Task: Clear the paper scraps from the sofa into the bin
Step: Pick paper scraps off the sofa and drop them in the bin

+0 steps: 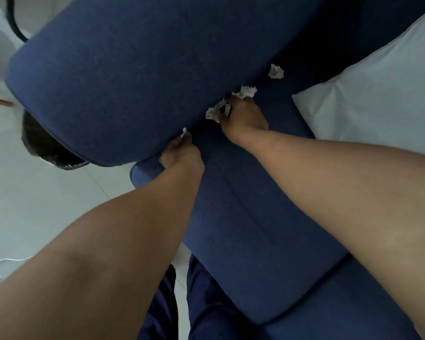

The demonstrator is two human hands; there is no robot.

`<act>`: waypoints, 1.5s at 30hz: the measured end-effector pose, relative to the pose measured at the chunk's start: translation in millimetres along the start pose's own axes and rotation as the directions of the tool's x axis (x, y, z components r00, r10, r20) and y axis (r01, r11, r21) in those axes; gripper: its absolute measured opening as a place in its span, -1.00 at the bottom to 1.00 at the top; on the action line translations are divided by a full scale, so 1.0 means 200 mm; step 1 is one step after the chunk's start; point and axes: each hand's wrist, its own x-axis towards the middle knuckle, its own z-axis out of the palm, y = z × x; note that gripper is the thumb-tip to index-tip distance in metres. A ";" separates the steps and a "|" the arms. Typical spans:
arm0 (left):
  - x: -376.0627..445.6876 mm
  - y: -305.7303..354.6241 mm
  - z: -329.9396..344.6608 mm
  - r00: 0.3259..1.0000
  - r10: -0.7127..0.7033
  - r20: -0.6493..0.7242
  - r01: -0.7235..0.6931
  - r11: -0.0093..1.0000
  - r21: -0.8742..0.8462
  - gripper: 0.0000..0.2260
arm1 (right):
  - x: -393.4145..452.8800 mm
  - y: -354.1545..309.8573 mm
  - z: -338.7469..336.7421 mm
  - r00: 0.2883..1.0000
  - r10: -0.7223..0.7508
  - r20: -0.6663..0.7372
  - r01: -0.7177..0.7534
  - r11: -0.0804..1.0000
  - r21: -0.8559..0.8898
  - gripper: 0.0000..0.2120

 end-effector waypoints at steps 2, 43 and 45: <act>-0.04 -0.01 -0.02 1.000 -0.022 0.003 0.022 1.000 -0.006 -0.88 | 0.04 -0.01 0.04 1.000 0.010 0.013 -0.010 1.000 -0.008 -0.62; 0.27 -0.07 -1.28 0.995 0.038 -0.088 -0.019 0.978 0.208 -0.87 | -0.79 -0.90 0.69 0.972 -0.205 0.119 0.210 0.977 -0.032 -0.90; 0.34 -0.05 -1.39 0.994 0.035 -0.102 -0.012 0.977 0.215 -0.87 | -0.79 -1.00 0.77 0.965 -0.217 0.144 0.226 0.973 -0.048 -0.89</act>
